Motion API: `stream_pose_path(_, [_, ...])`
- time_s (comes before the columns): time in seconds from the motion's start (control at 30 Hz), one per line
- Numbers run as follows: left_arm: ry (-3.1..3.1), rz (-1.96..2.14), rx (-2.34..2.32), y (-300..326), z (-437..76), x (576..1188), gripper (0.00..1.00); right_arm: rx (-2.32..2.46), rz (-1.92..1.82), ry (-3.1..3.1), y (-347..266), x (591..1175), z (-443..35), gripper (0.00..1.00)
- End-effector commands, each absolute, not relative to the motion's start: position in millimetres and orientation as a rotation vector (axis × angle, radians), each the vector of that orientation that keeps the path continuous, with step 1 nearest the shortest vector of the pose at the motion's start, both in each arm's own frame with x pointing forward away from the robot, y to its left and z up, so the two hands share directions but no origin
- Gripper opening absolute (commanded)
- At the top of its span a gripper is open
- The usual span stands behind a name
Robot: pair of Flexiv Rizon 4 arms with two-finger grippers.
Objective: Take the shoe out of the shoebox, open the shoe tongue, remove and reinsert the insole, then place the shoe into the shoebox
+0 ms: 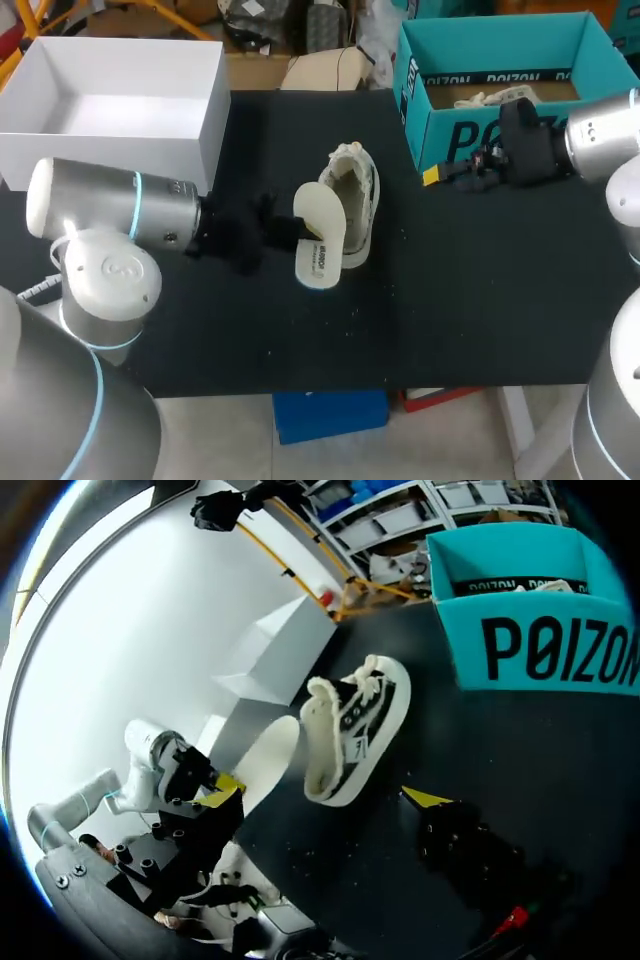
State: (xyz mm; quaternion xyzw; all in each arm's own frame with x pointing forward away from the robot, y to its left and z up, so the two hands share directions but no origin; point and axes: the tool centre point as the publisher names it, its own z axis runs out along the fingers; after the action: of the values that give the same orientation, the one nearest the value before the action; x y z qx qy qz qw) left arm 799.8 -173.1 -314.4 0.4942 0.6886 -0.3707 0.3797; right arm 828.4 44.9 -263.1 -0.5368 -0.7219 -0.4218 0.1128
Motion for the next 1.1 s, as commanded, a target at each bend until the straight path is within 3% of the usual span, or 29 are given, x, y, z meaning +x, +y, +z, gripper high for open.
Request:
stream_pose_path(0.03, [1.84, -0.94, 1.37, -161.9, -304.4, 794.6, 0.0, -1.663, -1.217, -2.187, 32.5, 798.8, -252.8, 1.0])
stream_pose_path(0.63, [1.943, -1.045, 1.452, -168.9, -318.2, 758.2, 0.0, -1.569, -1.224, -2.326, 17.7, 762.4, -248.5, 1.0])
stream_pose_path(1.1, [1.938, -1.179, 1.636, -188.0, -322.0, 786.1, 0.0, -1.569, -1.224, -2.326, 17.7, 762.4, -248.5, 1.0])
